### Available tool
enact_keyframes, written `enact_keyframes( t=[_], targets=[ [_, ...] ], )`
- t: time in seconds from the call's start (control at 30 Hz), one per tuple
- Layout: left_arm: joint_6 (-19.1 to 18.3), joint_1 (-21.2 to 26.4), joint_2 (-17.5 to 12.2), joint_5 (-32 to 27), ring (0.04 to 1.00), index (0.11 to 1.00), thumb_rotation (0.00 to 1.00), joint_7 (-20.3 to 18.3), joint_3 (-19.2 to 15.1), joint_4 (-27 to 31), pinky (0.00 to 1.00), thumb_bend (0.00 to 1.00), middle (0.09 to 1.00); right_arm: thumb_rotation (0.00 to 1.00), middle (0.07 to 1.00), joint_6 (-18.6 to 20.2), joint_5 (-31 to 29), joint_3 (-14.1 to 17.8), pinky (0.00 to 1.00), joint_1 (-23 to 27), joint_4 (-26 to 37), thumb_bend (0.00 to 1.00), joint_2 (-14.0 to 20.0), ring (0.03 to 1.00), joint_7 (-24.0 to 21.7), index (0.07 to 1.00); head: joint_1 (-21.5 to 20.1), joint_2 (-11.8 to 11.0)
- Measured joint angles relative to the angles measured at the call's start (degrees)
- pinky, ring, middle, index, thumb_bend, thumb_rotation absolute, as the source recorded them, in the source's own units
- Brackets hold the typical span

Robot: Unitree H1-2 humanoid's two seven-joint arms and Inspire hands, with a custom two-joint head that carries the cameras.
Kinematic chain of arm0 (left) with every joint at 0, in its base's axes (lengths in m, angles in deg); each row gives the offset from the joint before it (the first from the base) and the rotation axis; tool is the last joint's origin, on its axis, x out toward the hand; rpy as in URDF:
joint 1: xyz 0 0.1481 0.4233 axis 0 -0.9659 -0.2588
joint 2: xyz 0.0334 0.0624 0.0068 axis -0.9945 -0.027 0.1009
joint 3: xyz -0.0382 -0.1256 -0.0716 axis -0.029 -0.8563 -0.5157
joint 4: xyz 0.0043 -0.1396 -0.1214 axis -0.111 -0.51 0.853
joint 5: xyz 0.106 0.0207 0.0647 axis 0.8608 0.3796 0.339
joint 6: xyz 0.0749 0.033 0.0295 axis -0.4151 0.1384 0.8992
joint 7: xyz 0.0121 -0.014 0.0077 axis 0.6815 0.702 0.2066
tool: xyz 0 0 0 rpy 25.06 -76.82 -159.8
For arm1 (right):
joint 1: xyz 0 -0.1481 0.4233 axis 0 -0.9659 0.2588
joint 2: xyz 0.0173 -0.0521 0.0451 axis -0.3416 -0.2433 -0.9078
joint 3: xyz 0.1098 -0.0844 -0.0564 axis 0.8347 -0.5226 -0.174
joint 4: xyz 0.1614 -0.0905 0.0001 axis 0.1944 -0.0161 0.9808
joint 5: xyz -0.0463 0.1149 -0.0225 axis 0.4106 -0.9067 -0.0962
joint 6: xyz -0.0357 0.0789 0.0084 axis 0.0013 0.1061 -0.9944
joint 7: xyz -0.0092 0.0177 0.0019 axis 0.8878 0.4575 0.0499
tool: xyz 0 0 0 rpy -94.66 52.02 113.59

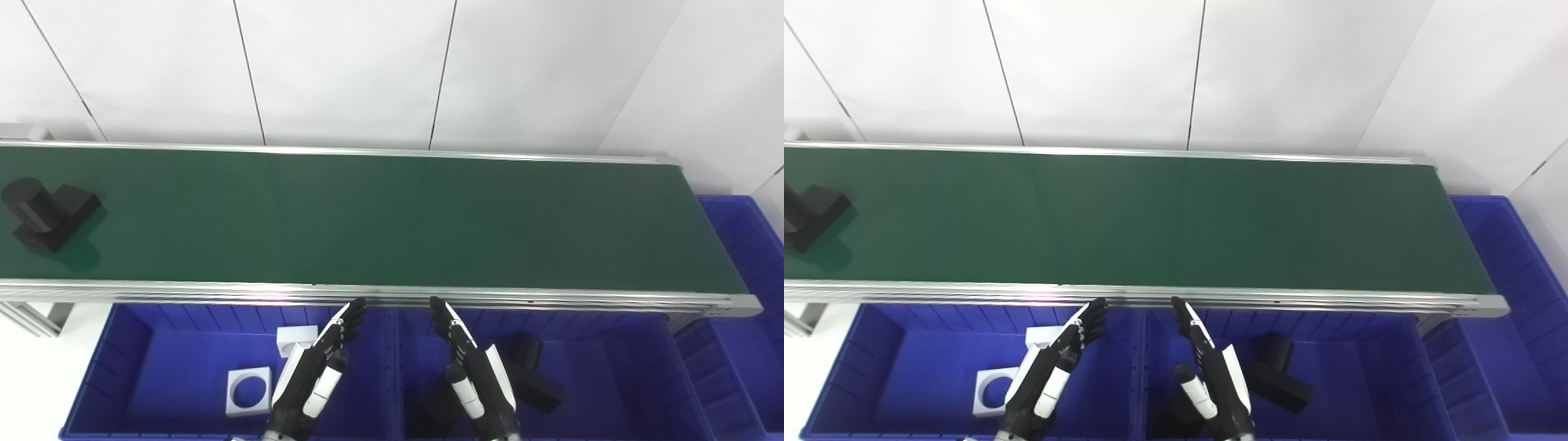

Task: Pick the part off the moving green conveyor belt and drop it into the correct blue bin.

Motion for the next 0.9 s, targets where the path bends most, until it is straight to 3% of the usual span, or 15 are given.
enact_keyframes(
  t=[0.7,0.9],
  targets=[
    [0.06,0.02,0.00,-1.15,0.947,0.947,0.98,-0.19,-0.04,-0.01,0.94,0.69,0.946,1.00,0.940,0.00,-0.07,-0.02,0.93,-0.02,-0.15,0.81,-0.12,0.938,-0.08,0.938,0.09,-0.09],
    [1.38,0.32,0.00,-1.04,0.942,0.943,0.97,-0.19,0.00,-2.24,0.93,0.68,0.942,1.00,0.938,0.00,-0.60,-0.22,0.92,0.00,-1.40,0.79,-0.07,0.928,-0.07,0.939,2.20,-2.81]
  ],
)
